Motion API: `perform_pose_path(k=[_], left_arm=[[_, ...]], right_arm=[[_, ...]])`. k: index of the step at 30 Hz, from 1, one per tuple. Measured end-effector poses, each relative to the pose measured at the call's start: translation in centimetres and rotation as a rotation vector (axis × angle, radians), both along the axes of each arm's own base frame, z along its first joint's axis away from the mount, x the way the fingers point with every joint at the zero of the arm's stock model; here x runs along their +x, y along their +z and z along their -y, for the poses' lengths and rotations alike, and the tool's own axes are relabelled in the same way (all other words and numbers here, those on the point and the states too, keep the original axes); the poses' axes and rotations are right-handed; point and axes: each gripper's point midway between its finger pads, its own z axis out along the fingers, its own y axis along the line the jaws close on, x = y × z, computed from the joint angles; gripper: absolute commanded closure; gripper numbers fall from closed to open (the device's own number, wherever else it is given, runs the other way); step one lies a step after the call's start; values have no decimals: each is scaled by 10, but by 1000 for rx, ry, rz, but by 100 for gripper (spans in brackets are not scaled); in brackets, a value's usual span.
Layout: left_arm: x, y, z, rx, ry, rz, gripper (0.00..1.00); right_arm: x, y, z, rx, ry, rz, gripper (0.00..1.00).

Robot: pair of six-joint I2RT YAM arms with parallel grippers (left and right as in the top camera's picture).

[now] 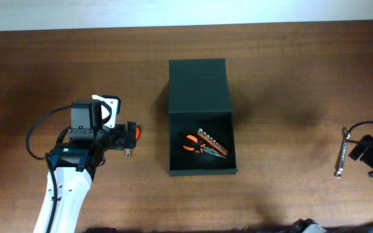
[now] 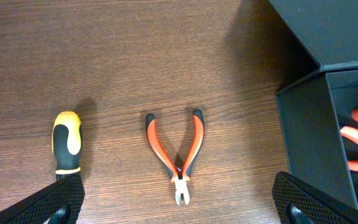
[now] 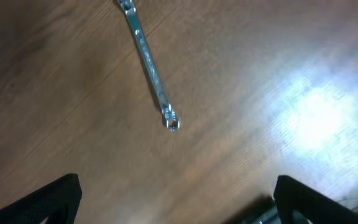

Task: Pack container
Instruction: 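Release the pliers in the box and move the right gripper right, then lower the right gripper onto the chrome wrench and grasp it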

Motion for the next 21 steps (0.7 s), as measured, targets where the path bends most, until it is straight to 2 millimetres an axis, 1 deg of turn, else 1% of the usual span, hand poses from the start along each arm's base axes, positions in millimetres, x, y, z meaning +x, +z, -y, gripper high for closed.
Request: perform_pose_path(k=[1,2,3,4,5,9,11,13,17,21], left_arm=[[0,0,0,0,1,0,1],[0,0,0,0,0,0,1],[0,0,0,0,0,0,1],[0,0,0,0,0,0,1],[0,0,0,0,1,0,1],[0,0,0,0,0,0,1],[0,0,0,0,1,0,1],[0,0,0,0,0,0,1],[0,0,0,0,0,0,1],[0,0,0,0,0,0,1]], right_arm=[[3,-8,2,18,7,-15,1],[6,-24,5,52,16,-42,1],[7,-28,5,62,19,-49,1],[11,-39,8,82,31,-56,0],[17,-52,12,102,40,-63,2],[27,-75,18,128,54,-68,4],[36,-76,22,98,95,-49,4],[43,-76,20,80,142,-41,4],[60,-77,9,45,268,-44,4],[68,-80,-1,27,354,-70,3]])
